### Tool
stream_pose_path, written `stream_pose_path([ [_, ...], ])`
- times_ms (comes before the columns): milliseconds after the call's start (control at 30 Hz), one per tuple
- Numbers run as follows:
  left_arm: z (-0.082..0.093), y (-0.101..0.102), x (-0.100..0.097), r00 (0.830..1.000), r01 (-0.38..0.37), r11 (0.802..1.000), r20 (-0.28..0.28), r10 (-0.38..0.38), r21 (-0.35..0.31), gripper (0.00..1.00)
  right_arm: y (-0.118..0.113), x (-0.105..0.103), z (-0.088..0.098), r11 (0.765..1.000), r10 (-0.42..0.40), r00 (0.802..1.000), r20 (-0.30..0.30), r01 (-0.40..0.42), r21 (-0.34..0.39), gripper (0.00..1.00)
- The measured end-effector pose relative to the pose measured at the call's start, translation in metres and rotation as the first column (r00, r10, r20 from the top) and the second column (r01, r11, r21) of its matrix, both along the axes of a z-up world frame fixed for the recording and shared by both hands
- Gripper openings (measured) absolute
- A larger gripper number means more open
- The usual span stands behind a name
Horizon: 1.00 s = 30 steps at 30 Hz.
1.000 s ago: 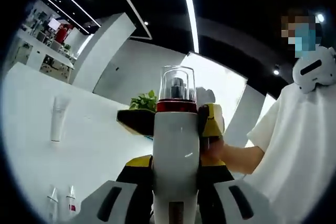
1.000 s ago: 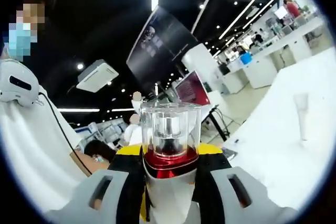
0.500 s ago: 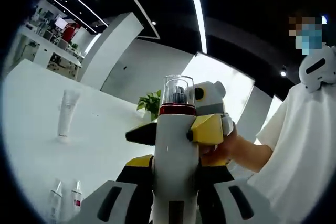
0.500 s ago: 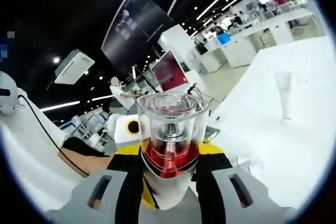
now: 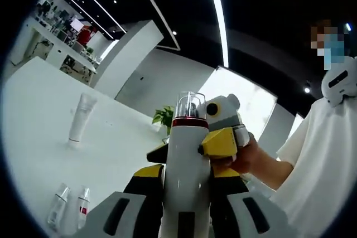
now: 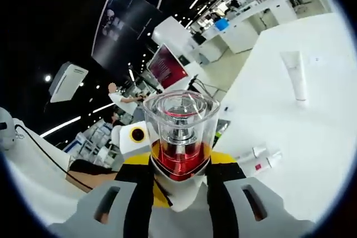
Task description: Arrange the skincare products in the storage area until every visible bottle or jar stands upright without overlapping.
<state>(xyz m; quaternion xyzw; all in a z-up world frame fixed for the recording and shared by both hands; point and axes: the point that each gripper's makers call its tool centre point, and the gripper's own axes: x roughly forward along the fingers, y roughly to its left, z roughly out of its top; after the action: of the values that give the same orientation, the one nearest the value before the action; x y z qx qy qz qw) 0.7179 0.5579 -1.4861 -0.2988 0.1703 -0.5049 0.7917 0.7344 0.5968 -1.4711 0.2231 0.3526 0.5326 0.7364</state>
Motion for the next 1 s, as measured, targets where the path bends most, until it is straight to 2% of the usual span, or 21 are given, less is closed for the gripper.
stream_pose_path([
  [67, 0.0, -0.002, 0.0, 1.0, 0.003, 1.0, 0.003, -0.003, 0.001, 0.3, -0.002, -0.001, 0.001, 1.0, -0.001, 1.0, 0.011, 0.001, 0.001, 0.33],
  [167, -0.003, -0.008, -0.002, 0.999, 0.034, 0.998, 0.029, -0.035, 0.048, 0.3, -0.003, -0.003, 0.001, 1.0, -0.004, 0.998, 0.058, 0.005, -0.008, 0.31],
  [233, -0.006, -0.008, -0.003, 0.997, 0.051, 0.994, 0.052, -0.056, 0.096, 0.3, -0.003, -0.004, 0.0, 1.0, -0.003, 0.996, 0.087, 0.004, -0.016, 0.31],
  [433, -0.017, -0.008, -0.008, 0.992, 0.096, 0.971, 0.063, -0.113, 0.219, 0.32, 0.001, -0.007, -0.004, 0.998, 0.031, 0.984, 0.173, -0.02, -0.06, 0.31],
  [567, -0.026, -0.005, -0.008, 0.994, 0.103, 0.961, 0.004, -0.107, 0.258, 0.33, 0.004, -0.008, -0.009, 0.996, 0.055, 0.977, 0.204, -0.038, -0.086, 0.31],
  [767, -0.036, 0.008, -0.007, 0.997, 0.072, 0.951, -0.023, -0.068, 0.301, 0.34, 0.002, -0.001, -0.012, 0.99, 0.068, 0.954, 0.291, -0.028, -0.139, 0.31],
  [833, -0.047, 0.018, -0.007, 0.998, 0.056, 0.937, -0.04, -0.045, 0.345, 0.35, -0.003, 0.005, -0.015, 0.989, 0.057, 0.953, 0.297, -0.014, -0.146, 0.31],
  [867, -0.055, 0.027, -0.006, 0.999, 0.039, 0.922, -0.041, -0.025, 0.386, 0.36, -0.005, 0.007, -0.016, 0.989, 0.054, 0.952, 0.3, -0.009, -0.149, 0.31],
  [933, -0.065, 0.037, -0.005, 0.999, 0.011, 0.905, -0.046, 0.009, 0.426, 0.4, -0.009, 0.014, -0.018, 0.987, 0.043, 0.949, 0.311, 0.007, -0.159, 0.31],
  [1000, -0.084, 0.053, -0.008, 0.997, 0.004, 0.871, -0.068, 0.034, 0.492, 0.41, -0.013, 0.018, -0.02, 0.986, 0.035, 0.948, 0.317, 0.019, -0.164, 0.31],
])
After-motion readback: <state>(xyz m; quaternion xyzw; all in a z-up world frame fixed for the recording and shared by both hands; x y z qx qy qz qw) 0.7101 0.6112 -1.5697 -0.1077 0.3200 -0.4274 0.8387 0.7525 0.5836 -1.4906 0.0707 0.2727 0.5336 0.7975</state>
